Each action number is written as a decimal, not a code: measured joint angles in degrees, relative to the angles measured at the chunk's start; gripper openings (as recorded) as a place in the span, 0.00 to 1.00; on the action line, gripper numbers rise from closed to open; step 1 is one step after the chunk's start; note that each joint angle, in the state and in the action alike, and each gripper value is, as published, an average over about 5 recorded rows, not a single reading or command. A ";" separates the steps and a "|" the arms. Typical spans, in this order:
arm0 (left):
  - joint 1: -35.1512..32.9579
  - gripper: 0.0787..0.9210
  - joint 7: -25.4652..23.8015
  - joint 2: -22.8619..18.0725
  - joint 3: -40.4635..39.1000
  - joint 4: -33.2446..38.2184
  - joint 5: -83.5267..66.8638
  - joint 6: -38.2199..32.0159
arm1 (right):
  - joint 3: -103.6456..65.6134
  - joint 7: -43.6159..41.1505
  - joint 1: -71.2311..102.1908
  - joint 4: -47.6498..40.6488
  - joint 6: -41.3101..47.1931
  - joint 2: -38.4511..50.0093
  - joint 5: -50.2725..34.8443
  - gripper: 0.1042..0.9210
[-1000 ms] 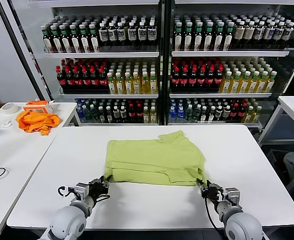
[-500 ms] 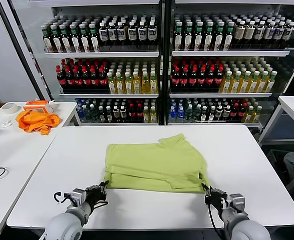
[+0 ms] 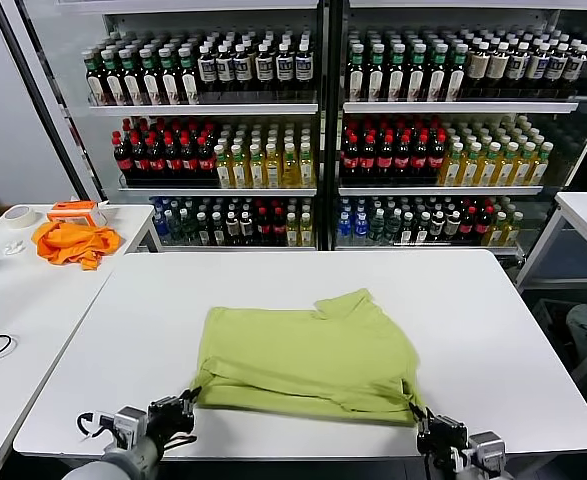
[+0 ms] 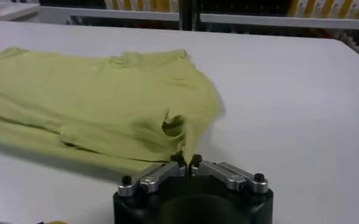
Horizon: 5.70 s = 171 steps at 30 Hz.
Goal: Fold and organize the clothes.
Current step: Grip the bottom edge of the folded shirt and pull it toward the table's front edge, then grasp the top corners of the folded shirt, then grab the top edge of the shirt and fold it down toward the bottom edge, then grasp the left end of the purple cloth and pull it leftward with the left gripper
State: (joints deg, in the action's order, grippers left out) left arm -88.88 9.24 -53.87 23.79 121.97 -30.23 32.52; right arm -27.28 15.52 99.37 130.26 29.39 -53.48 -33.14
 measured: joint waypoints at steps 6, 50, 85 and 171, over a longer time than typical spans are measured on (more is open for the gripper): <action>-2.21 0.29 0.37 0.80 1.30 2.98 1.05 0.21 | -2.43 0.58 0.59 3.68 1.29 1.14 0.23 0.44; 37.07 0.88 -6.28 -6.01 -10.88 -33.01 0.33 -5.15 | 20.00 2.26 -56.34 -43.60 1.08 -16.56 -3.42 0.88; 38.07 0.20 -8.87 -7.71 -11.96 -36.53 -0.14 -7.18 | 21.61 1.88 -59.02 -50.28 -1.32 -19.59 -3.59 0.00; 14.96 0.36 13.56 -8.12 -8.84 -10.85 -9.06 -5.56 | 12.65 3.62 -15.28 -4.00 -3.61 -10.54 13.48 0.88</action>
State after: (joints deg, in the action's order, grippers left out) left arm -73.92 22.81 -61.99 14.95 111.13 -39.29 26.97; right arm -14.63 19.14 84.08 126.26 25.78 -64.02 -19.66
